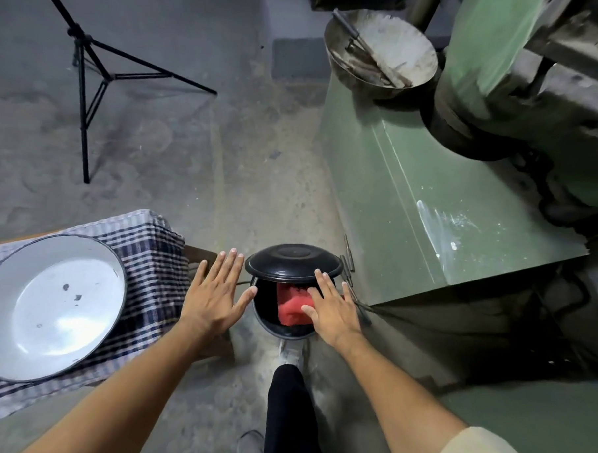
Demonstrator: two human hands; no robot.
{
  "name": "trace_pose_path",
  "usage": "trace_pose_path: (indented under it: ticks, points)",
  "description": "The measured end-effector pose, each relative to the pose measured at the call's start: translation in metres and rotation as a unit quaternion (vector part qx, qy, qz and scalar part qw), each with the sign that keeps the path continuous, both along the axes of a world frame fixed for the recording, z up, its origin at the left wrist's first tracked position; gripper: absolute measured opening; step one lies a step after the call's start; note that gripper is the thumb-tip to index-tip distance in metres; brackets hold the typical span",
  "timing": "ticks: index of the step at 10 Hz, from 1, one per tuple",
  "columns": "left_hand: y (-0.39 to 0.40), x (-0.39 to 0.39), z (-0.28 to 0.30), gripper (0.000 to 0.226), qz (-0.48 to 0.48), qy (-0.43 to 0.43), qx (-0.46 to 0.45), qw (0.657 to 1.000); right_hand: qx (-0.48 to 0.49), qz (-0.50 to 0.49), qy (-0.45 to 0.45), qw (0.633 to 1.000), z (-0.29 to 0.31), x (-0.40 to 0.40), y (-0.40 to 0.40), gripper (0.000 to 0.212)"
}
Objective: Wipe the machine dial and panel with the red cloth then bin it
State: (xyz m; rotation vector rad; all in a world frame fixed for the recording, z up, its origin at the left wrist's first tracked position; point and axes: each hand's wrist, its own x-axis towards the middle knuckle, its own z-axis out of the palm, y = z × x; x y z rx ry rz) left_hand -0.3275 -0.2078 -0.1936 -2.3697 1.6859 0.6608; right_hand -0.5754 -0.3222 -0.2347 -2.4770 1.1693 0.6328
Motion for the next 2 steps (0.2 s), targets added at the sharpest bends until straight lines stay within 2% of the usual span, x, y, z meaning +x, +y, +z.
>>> trace_pose_path:
  ticks: [2]
  points:
    - [0.0007,-0.0005,0.0016,0.096,0.0,-0.005,0.011,1.0,-0.036,-0.024,-0.062,0.997,0.0087,0.002,-0.0091,0.071]
